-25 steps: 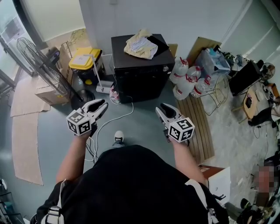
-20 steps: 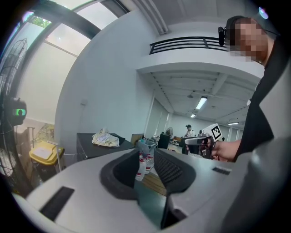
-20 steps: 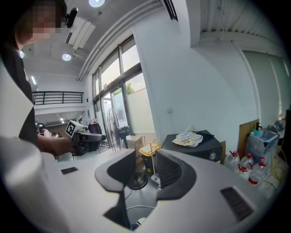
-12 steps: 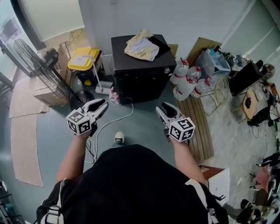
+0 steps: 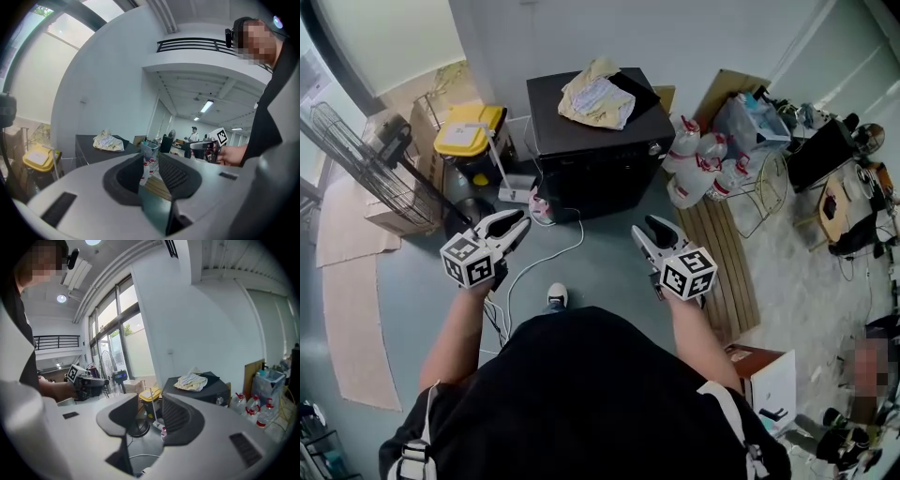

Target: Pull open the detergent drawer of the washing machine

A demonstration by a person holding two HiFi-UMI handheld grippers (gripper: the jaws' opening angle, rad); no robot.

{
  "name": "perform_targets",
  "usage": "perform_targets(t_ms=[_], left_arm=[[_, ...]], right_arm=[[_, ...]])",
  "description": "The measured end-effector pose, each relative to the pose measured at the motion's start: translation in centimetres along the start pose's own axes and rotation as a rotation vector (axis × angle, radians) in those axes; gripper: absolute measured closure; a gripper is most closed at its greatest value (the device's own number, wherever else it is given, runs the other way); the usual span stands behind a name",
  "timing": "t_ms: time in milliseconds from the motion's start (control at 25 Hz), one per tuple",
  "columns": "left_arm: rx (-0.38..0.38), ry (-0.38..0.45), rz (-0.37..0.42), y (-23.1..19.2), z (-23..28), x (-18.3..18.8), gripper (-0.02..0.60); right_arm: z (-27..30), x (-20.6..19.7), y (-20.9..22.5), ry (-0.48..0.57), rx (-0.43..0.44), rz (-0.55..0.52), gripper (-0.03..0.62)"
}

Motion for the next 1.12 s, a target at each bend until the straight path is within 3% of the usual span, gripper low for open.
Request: perform_targets(t_ms=[1120], left_arm=[[-0.066,-0.033,-0.011,-9.2,5.0,4.7,0.476]], right_arm=[[8.4,2.8,3.3,-0.026,-0.044,0.033,0.425]])
Point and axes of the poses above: the fingertips, and each gripper's own axes: z forward along the fingers, y to its right, x out of its top, the point moved 9 cm from there along -z, backward along the fingers, and after that the axes turned 6 degrees about -z, right-handed, at the moved point
